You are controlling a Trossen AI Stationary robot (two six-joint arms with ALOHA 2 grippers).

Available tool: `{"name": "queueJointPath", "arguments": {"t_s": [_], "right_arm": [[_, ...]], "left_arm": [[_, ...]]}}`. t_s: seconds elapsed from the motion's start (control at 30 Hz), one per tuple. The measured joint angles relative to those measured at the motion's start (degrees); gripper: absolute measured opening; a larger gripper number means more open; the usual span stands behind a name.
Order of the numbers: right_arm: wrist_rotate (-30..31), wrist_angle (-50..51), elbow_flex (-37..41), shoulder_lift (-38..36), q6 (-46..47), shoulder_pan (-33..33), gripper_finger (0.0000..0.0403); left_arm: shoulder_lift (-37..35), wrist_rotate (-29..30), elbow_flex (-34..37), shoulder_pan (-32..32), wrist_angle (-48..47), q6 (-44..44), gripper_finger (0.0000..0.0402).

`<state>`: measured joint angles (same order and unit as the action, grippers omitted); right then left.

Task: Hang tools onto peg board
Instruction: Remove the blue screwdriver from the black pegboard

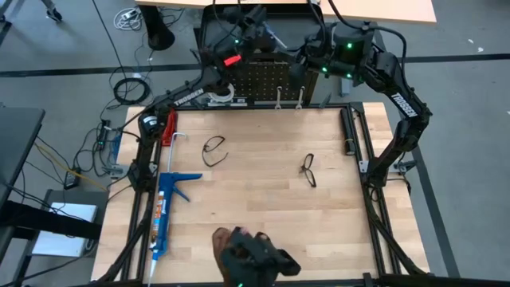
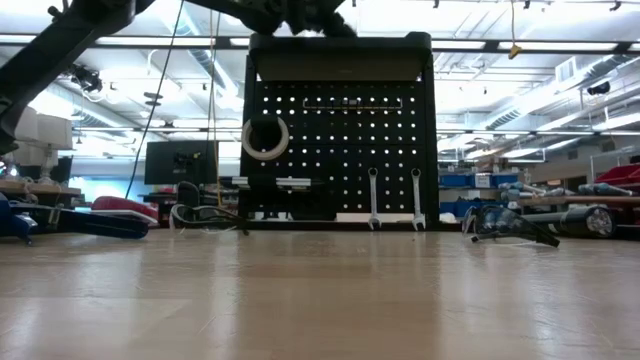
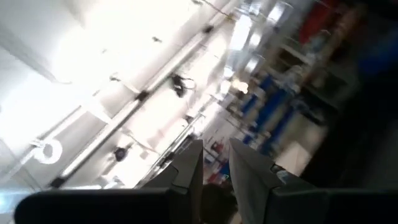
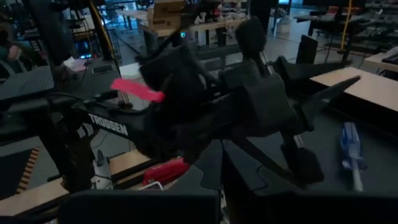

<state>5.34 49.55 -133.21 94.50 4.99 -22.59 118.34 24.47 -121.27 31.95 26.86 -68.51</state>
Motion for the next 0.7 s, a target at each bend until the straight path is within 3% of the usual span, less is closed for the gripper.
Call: {"name": "queueJointPath", "arguments": {"t_s": [0.17, 0.37, 0.53, 0.7], "right_arm": [[0.1, 1.4, 0.0, 0.0, 0.0, 0.0, 0.0011], [1.5, 0.1, 0.0, -0.9, -3.4, -2.0, 0.0019], [1.1, -3.4, 0.0, -1.4, -5.2, -6.3, 0.0028], [-0.6, -8.6, 0.0, -0.6, -8.2, -10.8, 0.0027]], "left_arm": [[-0.4, 6.1, -0.2, -2.0, 11.1, 0.3, 0.0082], [-1.0, 14.0, -6.6, -3.4, 11.1, -1.3, 0.0082], [-1.2, 23.2, -13.9, -7.0, 11.9, 6.7, 0.0082], [-6.4, 29.1, -11.6, -10.8, 10.8, 12.0, 0.0082]]}}
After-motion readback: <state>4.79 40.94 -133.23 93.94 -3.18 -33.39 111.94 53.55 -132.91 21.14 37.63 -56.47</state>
